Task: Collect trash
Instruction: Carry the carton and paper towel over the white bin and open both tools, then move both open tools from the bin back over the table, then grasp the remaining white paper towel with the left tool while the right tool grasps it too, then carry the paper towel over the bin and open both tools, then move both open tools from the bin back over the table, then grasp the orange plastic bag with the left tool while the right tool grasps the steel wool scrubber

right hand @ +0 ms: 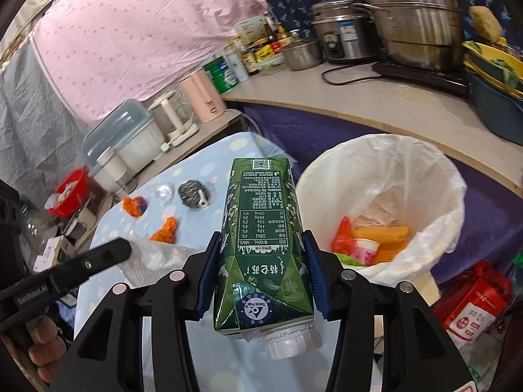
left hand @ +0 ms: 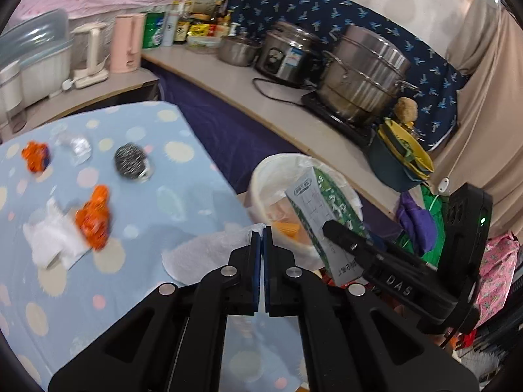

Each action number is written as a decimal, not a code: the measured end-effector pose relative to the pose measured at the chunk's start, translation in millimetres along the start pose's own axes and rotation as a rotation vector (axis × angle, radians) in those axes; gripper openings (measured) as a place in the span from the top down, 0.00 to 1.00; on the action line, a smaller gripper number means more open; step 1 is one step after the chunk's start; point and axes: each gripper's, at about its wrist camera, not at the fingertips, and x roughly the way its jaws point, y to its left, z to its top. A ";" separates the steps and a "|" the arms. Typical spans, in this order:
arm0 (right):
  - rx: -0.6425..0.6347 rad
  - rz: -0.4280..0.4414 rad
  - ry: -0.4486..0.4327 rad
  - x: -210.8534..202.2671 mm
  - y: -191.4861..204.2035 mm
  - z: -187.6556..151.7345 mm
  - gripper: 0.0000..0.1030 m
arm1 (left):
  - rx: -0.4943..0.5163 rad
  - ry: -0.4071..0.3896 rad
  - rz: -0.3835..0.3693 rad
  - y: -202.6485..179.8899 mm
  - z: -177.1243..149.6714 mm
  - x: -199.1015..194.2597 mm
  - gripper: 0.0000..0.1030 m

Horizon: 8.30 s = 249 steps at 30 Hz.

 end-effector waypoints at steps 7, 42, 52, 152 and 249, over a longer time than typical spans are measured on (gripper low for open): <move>0.087 -0.069 -0.032 -13.3 -41.1 11.0 0.54 | 0.075 -0.027 -0.070 -44.7 31.6 17.3 0.99; 0.252 -0.220 -0.029 17.4 -116.6 48.9 0.48 | 0.109 -0.026 -0.076 -95.8 71.0 127.6 0.59; 0.206 -0.202 -0.067 2.7 -91.8 56.2 0.42 | 0.071 -0.063 -0.021 -76.9 69.6 107.9 0.42; -0.025 -0.023 -0.120 -22.5 10.8 41.3 0.96 | 0.112 -0.017 0.069 -42.6 38.8 42.6 0.98; -0.133 -0.059 0.086 140.9 99.3 38.7 0.31 | -0.267 0.076 0.497 187.4 5.4 89.3 0.13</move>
